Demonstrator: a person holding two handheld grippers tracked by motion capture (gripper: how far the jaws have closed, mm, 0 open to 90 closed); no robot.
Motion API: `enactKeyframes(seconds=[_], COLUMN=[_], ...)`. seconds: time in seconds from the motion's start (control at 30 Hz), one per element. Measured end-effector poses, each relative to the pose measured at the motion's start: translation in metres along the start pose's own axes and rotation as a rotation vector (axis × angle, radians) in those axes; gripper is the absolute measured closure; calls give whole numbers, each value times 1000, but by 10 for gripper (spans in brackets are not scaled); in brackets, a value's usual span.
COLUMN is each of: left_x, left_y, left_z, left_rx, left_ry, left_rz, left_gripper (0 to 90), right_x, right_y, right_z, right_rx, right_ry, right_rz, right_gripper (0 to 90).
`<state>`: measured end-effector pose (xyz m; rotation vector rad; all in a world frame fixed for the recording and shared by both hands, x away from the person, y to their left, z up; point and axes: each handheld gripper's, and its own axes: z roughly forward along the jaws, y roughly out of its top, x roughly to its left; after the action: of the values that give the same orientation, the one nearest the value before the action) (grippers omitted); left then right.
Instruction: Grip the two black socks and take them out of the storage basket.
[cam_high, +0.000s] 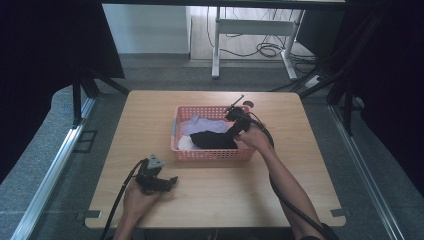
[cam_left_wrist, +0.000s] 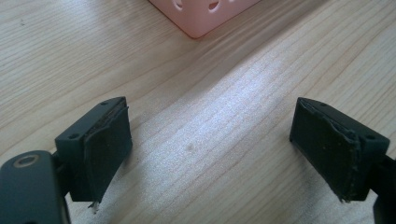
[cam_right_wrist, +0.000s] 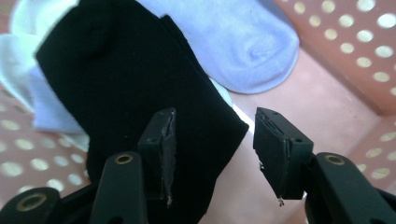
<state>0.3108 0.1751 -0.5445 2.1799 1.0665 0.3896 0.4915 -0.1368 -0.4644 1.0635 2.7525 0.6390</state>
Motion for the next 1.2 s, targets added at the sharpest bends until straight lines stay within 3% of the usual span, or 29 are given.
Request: enactKeyframes(seconds=[0.1,0.17,0.2,0.23,0.27,0.33,0.37,0.53,0.73,1.2], left_x=[0,0,0,0,0,0,0,0,0,0], left_y=[0,0,0,0,0,0,0,0,0,0], left_z=[0,0,0,0,0,0,0,0,0,0], left_rx=[0,1,1,0,1,0,0,1,2,0], left_ry=[0,0,0,0,0,0,0,0,1,3], left_rz=[0,0,0,0,0,0,0,1,2,5], left_gripper=[125,125,124,125,125,125,124,125,125,124], right_x=[1,1,1,1,1,1,0,0,7,16], right_y=[2,4,4,4,4,4,3,5,13,28], right_z=[6,13,13,14,14,14,10,-2,-36,-89], right_rx=[37,68,68,74,74,64,51,13,-78,-184], right_ry=[-21,-27,-27,-27,-27,-30,-18,-3,29,21], right_rz=[4,7,7,3,3,-3,0,-2,-25,-70], right_gripper=[524,630,630,731,731,851,866,870,867,868])
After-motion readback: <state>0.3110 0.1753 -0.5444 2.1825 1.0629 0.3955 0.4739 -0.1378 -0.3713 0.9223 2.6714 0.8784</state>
